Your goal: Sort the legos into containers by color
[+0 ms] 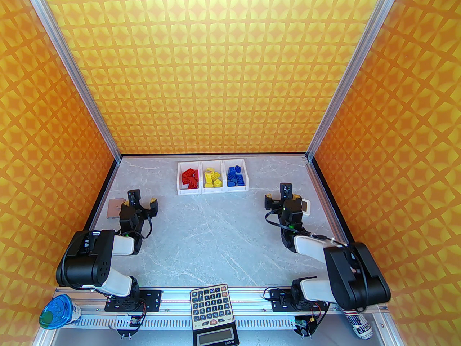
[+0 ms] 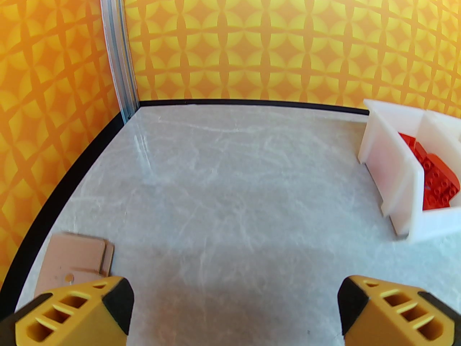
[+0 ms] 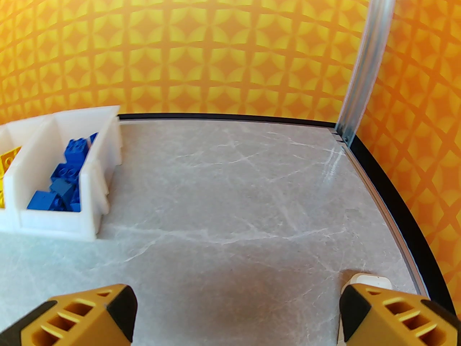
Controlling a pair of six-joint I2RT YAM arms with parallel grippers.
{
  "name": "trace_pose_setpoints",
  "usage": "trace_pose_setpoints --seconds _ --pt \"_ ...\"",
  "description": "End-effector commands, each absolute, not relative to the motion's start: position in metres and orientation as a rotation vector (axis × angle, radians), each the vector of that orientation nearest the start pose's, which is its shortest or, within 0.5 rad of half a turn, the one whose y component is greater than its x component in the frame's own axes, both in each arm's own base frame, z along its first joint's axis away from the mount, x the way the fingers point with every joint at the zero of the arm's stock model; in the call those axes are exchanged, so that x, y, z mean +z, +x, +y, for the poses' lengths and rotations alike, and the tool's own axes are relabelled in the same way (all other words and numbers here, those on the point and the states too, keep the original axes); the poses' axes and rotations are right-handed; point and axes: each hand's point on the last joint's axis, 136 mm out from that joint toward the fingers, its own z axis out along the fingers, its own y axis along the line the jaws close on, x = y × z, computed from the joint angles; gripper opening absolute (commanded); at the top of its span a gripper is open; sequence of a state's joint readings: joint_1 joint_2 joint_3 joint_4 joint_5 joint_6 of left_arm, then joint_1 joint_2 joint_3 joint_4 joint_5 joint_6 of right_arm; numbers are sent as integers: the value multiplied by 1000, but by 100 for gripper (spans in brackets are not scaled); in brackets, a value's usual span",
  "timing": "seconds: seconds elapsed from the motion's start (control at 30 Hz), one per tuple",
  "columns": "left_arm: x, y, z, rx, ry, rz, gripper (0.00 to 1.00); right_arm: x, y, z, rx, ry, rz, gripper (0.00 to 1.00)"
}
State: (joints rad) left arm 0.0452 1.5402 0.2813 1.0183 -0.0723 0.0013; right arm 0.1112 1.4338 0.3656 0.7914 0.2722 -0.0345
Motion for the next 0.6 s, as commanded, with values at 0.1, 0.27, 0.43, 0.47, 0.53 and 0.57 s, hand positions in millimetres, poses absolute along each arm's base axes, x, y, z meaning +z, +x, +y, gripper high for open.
trace_pose_setpoints --seconds 0.1,0.27,0.43,0.47,0.53,0.57 --pt "114 389 29 88 -78 1779 99 111 398 5 -135 38 1860 98" --pt "109 399 29 87 -75 1840 99 113 399 5 -133 36 1851 99" --pt "108 400 29 88 -74 1845 99 112 399 5 -136 31 1854 99" --pt "109 400 29 89 -73 1843 99 112 399 6 -134 32 1854 99" --pt "109 400 29 88 -74 1843 99 112 399 5 -135 32 1854 99" --pt "109 400 28 88 -73 1842 99 112 399 5 -135 33 1853 98"
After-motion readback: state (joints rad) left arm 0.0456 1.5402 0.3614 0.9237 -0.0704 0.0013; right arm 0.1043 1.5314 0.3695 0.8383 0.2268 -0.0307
